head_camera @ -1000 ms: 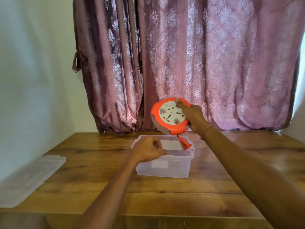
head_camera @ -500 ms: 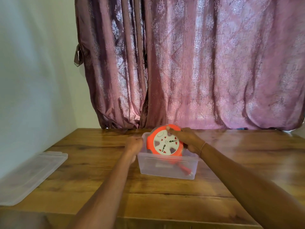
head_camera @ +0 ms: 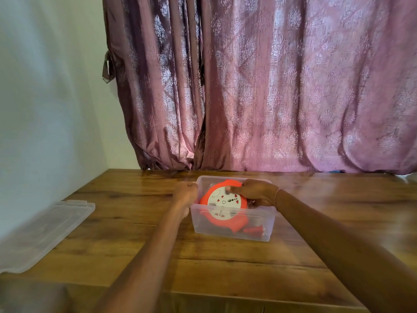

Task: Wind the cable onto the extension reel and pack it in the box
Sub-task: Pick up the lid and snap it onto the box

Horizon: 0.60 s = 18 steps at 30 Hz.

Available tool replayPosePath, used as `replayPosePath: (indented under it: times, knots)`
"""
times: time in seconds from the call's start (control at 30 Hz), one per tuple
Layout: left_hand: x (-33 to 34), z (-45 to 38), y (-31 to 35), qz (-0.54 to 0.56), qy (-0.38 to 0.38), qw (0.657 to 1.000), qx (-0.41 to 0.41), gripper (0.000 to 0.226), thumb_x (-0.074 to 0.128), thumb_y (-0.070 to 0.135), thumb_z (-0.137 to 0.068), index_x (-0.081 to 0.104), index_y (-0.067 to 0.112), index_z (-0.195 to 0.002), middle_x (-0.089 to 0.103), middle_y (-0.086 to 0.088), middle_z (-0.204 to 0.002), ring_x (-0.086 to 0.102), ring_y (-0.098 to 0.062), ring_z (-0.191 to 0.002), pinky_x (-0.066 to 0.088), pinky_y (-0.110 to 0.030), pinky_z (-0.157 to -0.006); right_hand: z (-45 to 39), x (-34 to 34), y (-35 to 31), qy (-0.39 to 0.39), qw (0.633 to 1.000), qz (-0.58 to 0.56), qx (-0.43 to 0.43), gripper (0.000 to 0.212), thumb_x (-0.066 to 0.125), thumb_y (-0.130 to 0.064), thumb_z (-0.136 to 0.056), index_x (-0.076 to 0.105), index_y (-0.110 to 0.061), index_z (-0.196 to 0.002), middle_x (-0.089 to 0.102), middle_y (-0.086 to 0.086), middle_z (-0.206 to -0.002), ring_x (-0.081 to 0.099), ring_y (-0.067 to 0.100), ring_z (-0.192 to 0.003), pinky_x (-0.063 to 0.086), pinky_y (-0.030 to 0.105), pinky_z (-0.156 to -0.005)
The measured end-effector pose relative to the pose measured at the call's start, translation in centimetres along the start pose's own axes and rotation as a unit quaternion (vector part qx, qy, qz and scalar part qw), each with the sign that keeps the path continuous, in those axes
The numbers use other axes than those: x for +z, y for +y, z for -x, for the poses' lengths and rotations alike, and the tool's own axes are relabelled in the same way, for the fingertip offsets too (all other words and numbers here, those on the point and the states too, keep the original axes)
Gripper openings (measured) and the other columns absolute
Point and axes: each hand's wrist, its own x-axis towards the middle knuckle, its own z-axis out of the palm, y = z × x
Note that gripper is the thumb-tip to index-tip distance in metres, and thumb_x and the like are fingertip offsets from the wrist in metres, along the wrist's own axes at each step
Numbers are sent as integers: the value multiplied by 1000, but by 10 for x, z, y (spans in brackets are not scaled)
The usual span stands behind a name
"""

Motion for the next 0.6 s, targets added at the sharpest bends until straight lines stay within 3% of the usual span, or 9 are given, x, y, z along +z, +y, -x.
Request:
replayPosePath:
  times: [0.1, 0.23, 0.3, 0.37, 0.4, 0.47, 0.6]
  knots:
    - [0, 4, 0, 2, 1, 1000, -1, 27, 48, 14, -102, 73, 3, -99, 70, -11, -97, 59, -18, -78, 42, -29, -57, 0, 3, 0, 46, 986, 161, -15, 62, 48, -71, -84, 63, -11, -84, 60, 7, -68, 55, 20, -59, 48, 27, -59]
    - [-1, 7, 4, 6, -5, 1000, -11, 25, 49, 11, -99, 73, 3, -99, 71, -12, -99, 59, -19, -79, 42, -30, -57, 7, 10, -4, 115, 934, 337, -38, 66, 32, -72, -89, 55, -14, -65, 59, 3, -63, 61, 22, -67, 49, 34, -73]
    - [-6, 7, 4, 2, -24, 1000, -15, 26, 50, 16, -100, 74, 6, -101, 72, -12, -104, 61, -20, -83, 43, -30, -60, 13, 18, -11, 232, 869, 434, -49, 58, 37, -70, -89, 59, -16, -83, 64, 4, -85, 63, 25, -87, 45, 36, -74]
    - [-17, 6, 0, 12, -34, 999, -10, 31, 49, 29, -106, 74, 12, -102, 73, -9, -107, 66, -21, -93, 48, -32, -68, 17, 28, -26, 344, 813, 461, -89, 59, 44, -66, -88, 54, -12, -110, 63, 11, -110, 59, 30, -102, 45, 40, -79]
    - [-27, 5, -3, 19, -24, 1000, -5, 34, 48, 35, -107, 74, 14, -104, 73, -9, -110, 67, -23, -99, 52, -35, -76, 17, 34, -36, 361, 810, 444, -128, 62, 44, -64, -89, 49, -10, -117, 60, 14, -116, 56, 33, -106, 46, 43, -83]
    - [-52, 3, -8, 18, 25, 1000, 3, 39, 49, 39, -107, 74, 9, -111, 74, -15, -115, 68, -34, -109, 56, -42, -92, 16, 49, -60, 329, 840, 375, -216, 61, 42, -63, -90, 45, -9, -119, 56, 17, -121, 53, 37, -109, 48, 48, -86]
    - [-123, 1, -19, -67, 125, 990, 3, 45, 50, 37, -107, 70, -3, -115, 70, -25, -123, 65, -41, -117, 52, -43, -96, 1, 102, -110, 243, 864, 330, -293, 62, 49, -60, -89, 45, -9, -123, 51, 18, -128, 49, 40, -115, 46, 49, -91]
